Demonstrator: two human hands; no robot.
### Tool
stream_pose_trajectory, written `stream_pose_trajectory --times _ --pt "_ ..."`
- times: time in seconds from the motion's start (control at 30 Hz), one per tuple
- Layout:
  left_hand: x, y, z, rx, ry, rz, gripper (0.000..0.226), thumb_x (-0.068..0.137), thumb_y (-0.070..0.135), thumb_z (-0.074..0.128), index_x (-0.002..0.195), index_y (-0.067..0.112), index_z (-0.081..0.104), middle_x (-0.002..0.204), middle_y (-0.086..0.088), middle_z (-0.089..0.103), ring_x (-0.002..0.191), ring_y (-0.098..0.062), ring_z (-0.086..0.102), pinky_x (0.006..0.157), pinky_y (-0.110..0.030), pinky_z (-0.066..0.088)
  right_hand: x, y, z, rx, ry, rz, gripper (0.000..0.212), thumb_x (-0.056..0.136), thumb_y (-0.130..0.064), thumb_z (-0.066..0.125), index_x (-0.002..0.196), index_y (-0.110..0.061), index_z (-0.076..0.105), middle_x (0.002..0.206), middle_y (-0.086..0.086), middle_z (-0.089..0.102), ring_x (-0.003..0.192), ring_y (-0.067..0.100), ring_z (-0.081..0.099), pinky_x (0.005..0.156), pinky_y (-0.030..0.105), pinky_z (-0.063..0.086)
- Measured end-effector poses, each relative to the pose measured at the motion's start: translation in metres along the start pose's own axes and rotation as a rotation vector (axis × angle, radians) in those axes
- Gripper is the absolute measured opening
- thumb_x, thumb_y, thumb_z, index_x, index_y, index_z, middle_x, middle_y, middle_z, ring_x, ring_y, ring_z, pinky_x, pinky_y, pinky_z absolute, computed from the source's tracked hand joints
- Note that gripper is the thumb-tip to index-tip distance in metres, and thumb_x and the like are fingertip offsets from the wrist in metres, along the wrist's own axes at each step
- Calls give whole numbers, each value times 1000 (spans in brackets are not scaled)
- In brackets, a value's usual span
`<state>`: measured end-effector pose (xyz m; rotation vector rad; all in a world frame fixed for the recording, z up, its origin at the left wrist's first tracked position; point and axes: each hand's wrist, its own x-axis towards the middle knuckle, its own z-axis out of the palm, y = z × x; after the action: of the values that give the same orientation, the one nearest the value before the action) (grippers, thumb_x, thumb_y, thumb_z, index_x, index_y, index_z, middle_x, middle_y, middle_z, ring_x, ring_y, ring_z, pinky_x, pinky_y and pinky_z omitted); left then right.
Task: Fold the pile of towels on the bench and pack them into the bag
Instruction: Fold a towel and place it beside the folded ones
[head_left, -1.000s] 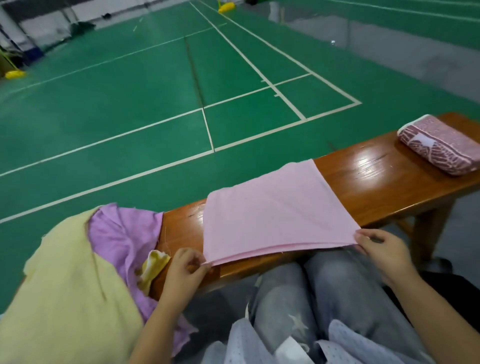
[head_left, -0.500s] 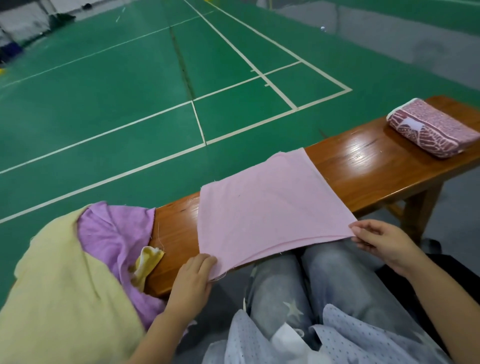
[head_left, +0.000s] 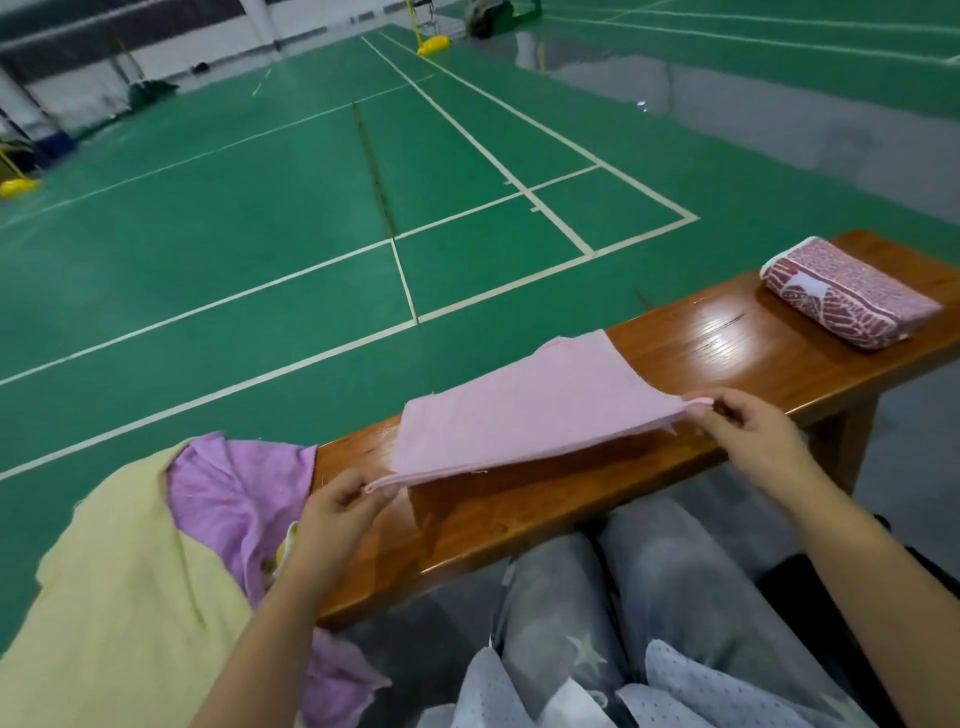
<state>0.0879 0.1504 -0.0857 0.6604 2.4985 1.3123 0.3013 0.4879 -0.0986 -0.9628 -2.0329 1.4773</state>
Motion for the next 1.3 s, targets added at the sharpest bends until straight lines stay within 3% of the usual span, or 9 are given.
stream_pose_trajectory --times 0.1,0.27,0.47,0.63,0.73,0.93,1.13,1.2,1.3 --pt "30 25 -23 -107 122 53 12 89 18 66 83 29 70 74 7 68 68 -12 58 62 -21 44 26 -43 -4 -192 20 -195 12 98 -24 49 105 -21 59 82 -10 56 76 7 52 59 20 35" --pt "68 98 -61 -272 303 289 20 90 3 62 76 18 63 58 20 61 60 3 49 58 -10 39 65 -115 -15 -261 198 -550 27 100 -26 45 109 -6 61 96 5 56 90 19 50 67 27 32" --pt "78 151 -110 -629 362 480 19 89 25 65 70 27 69 65 17 55 67 -3 44 64 -20 38 70 -182 -37 -176 427 -824 24 98 -21 46 102 -3 63 102 7 45 94 9 39 81 18 30" --pt "75 150 -101 -614 377 378 31 96 15 56 68 22 69 63 15 56 64 -2 45 60 -21 37 68 -188 -36 10 170 -608 14 99 -20 49 102 -15 62 94 2 61 87 16 53 70 24 40" --pt "63 150 -100 -616 408 372 25 96 17 55 72 21 63 63 17 57 61 -1 46 59 -19 38 60 -187 -42 223 129 -554 16 96 -22 55 102 -14 67 91 -3 67 81 10 58 69 16 48" --pt "47 149 -97 -760 397 329 37 97 22 51 62 24 64 58 16 53 54 1 46 51 -14 41 47 -193 -53 616 -246 -396 29 56 -41 68 76 -22 78 75 -6 73 67 3 66 61 16 53" --pt "57 116 -53 -689 348 -36 17 94 26 60 82 13 60 75 -2 63 65 -12 57 60 -24 50 71 -158 -16 643 -172 48 17 93 -14 57 82 -2 61 61 4 68 50 6 62 51 18 53" --pt "52 110 -28 -653 349 -100 22 92 28 64 77 14 59 74 -5 61 69 -19 54 65 -31 45 67 -147 3 671 -169 114 19 95 -11 54 81 0 59 55 2 67 47 6 61 49 17 53" --pt "37 117 12 -685 270 -142 28 93 26 63 71 13 51 64 -6 48 62 -18 44 55 -29 37 47 -135 32 662 -162 127 15 94 -8 55 83 -1 62 55 1 67 45 5 61 46 16 51"
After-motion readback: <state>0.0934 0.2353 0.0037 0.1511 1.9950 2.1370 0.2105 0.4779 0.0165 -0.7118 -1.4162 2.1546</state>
